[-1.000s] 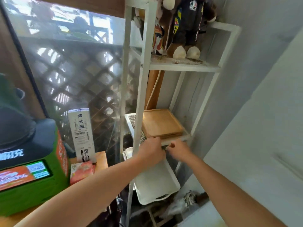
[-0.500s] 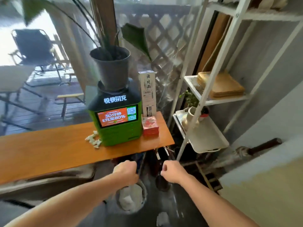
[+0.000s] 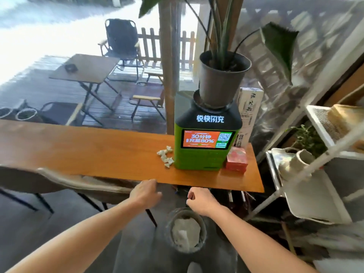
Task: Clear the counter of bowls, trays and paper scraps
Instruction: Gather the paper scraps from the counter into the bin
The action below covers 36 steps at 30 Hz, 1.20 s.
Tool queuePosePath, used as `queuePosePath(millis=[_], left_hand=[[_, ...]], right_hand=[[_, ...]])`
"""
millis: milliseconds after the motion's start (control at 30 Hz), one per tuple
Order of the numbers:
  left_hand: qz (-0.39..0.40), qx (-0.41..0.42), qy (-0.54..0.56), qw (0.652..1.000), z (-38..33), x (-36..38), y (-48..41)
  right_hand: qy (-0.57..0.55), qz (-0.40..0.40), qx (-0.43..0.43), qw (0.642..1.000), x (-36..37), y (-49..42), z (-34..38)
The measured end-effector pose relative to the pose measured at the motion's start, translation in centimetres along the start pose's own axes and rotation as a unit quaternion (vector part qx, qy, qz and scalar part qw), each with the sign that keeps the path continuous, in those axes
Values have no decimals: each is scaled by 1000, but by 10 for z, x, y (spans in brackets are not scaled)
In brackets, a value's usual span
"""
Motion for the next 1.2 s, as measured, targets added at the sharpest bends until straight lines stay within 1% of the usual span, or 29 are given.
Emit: queuePosePath(millis=[67,100,200,300,400,467,567,700,833,967,1067,1200], left_hand=[[-28,6,17,999,7,-11,-12],[-30,11,22,999,10,-15,-18],[-14,24,13,1000,22,-22,-43],[0,77,-26,997,31,-31,-83],[40,128,-68,989,45,-41,-131],[74,164,-99,979,55,-53,-165],[95,204,-123,967,69,-71,-206],[99,257,-149,950,74,-79,-249],[100,284,-143,943,67,-77,-281],[115,307,-134,935,56,-67,-302],[108,337,-124,927,42,-57,-314],[97,336,-108,931,36,-41,-325]], right_hand=[[-1,-18,-13,1000,-2,-23,15],[-7,-27,-9,1000,-2,-33,21],[-48,-54,26,997,12,-60,33],[-75,-69,53,993,26,-96,42],[-104,-104,99,984,36,-134,58],[-130,-137,145,971,45,-155,70],[-146,-161,205,954,57,-178,90],[-158,-200,254,933,64,-195,111],[-176,-225,282,916,70,-207,122],[-158,-249,290,910,74,-222,128],[-144,-283,308,897,78,-236,124],[-136,-311,341,876,87,-250,116]])
Point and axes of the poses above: each hand's wrist, its own y-axis away from the middle knuckle, its own x-axis out of the palm, z = x × y, the point moved 2 cm from there along -y, towards the middle knuckle, and after that the axes turned 4 degrees about -x, right-handed, at the moved point
